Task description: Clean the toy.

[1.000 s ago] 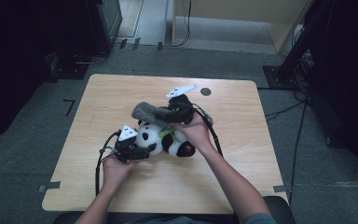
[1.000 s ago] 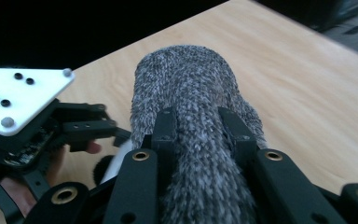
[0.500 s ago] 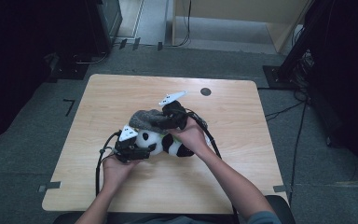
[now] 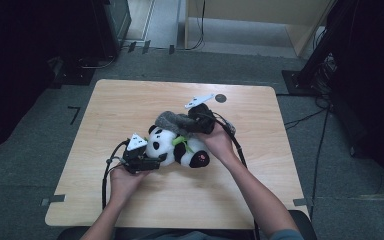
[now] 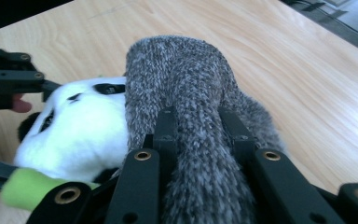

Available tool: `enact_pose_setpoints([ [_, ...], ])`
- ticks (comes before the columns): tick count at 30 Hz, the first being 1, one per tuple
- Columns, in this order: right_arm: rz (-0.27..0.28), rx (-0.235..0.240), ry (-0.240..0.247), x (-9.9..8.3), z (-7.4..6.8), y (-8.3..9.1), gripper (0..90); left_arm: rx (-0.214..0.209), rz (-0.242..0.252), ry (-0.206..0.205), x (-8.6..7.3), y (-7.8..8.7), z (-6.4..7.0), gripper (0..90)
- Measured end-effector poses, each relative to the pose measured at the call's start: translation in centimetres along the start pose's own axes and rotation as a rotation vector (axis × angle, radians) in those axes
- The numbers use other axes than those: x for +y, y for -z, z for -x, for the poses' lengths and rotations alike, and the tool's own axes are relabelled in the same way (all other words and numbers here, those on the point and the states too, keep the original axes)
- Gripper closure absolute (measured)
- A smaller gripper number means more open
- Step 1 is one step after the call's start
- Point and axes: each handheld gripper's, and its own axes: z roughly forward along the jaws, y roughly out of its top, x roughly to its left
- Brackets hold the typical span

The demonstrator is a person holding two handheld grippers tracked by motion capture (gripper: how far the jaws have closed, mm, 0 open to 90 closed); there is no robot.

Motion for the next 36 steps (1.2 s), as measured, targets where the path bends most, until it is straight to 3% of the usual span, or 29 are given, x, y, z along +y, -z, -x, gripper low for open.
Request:
enact_pose_setpoints([
  [3,0.006,0.016,-0.034,-0.2,0.6,0.3,73.3,0.000,0.000,0.000,0.0,0.0,0.0,21.3],
  [5,0.012,0.004,-0.044,-0.3,1.0,0.6,73.2,0.000,-0.001,0.001,0.0,0.0,0.0,21.2],
  [6,0.020,-0.030,-0.051,-0.3,1.5,1.2,73.2,0.000,-0.002,0.001,0.0,0.0,0.0,21.2],
  [9,0.023,-0.031,-0.069,-0.4,1.9,1.5,73.2,-0.002,-0.002,-0.001,0.0,0.0,0.0,21.1],
  [10,0.032,-0.002,-0.088,-0.6,2.1,1.6,73.3,-0.002,-0.002,-0.003,0.1,0.0,0.0,21.1],
  [19,0.112,0.004,-0.097,-0.1,2.1,3.5,73.2,-0.007,-0.005,-0.007,0.1,0.0,0.0,21.1],
  [21,0.141,-0.009,-0.099,-0.1,2.4,4.6,73.0,-0.008,-0.006,-0.002,0.1,-0.1,0.0,21.1],
  [29,0.167,-0.053,-0.127,-0.7,3.5,6.7,72.9,-0.016,-0.015,0.010,0.3,-0.1,-0.2,21.2],
  [36,0.179,-0.080,-0.158,-2.4,4.4,8.7,72.9,-0.026,-0.021,0.031,0.5,-0.1,-0.4,21.2],
])
